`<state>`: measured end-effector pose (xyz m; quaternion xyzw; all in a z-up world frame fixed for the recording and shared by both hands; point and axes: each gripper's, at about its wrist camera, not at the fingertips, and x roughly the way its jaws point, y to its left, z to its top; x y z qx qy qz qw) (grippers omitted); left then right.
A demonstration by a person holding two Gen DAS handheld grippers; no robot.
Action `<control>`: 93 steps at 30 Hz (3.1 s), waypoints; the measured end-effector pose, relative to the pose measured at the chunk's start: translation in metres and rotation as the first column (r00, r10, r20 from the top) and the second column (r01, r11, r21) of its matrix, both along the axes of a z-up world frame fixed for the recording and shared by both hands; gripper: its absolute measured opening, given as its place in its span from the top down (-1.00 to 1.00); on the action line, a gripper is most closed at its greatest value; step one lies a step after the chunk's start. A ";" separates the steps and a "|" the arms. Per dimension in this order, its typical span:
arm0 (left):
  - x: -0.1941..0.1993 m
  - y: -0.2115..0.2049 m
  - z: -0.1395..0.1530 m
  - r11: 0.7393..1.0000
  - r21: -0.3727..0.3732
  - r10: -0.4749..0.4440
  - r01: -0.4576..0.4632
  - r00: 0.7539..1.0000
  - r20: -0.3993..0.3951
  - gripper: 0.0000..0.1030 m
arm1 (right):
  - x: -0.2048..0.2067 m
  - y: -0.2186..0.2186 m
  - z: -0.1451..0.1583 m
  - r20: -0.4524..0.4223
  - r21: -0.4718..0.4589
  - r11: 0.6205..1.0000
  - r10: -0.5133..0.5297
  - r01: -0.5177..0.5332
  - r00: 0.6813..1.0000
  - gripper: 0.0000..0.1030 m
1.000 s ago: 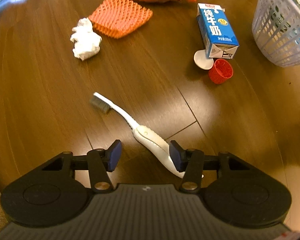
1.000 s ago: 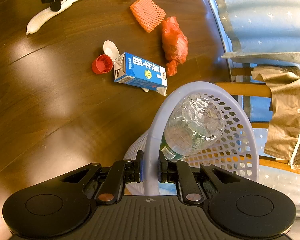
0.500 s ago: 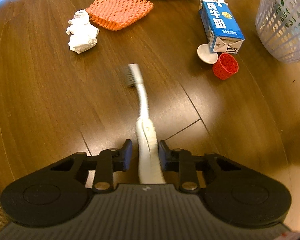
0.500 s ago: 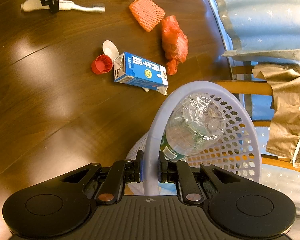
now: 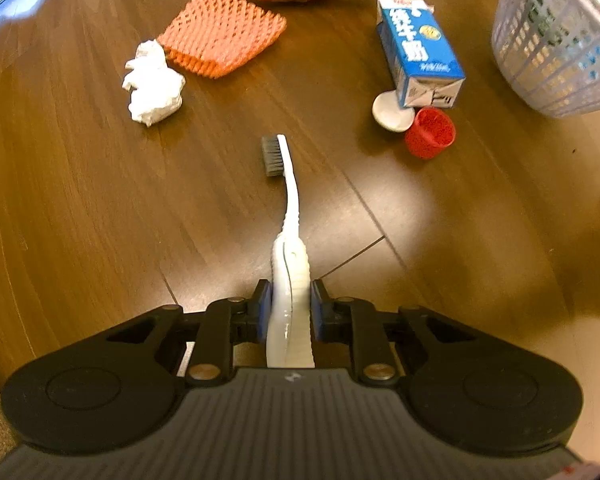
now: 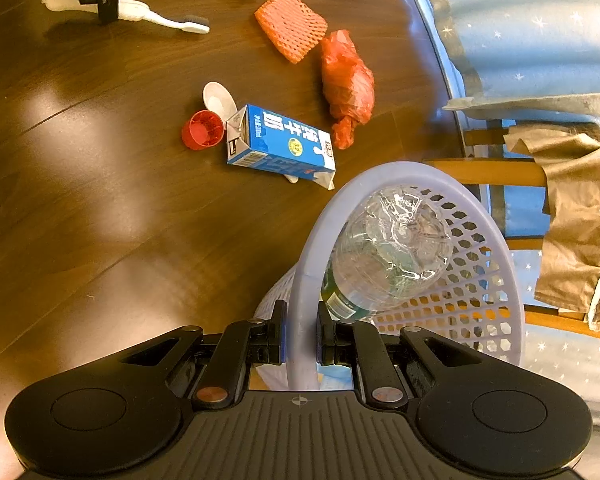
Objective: Collect trash
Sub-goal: 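Close the left tool on the white toothbrush handle, then lift the toothbrush over the lavender basket and open the left tool, then move the left tool down to the crumpled white tissue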
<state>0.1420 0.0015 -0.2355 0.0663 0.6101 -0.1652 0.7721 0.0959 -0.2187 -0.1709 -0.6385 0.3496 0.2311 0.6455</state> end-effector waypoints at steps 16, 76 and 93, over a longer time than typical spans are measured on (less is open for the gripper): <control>0.026 -0.030 0.104 0.992 -0.073 -0.091 0.102 0.987 0.135 0.69 | -0.002 -0.002 -0.001 -0.020 0.007 1.000 0.011 -0.011 1.000 0.82; 0.098 -0.042 0.242 0.970 -0.127 -0.153 0.208 0.926 0.344 0.24 | 0.000 -0.030 0.009 -0.025 0.046 0.997 -0.064 0.065 0.998 0.82; 0.095 0.041 0.180 0.989 -0.009 -0.141 0.150 0.943 0.300 -0.06 | 0.002 -0.018 0.006 0.001 0.028 0.999 -0.046 0.046 0.999 0.82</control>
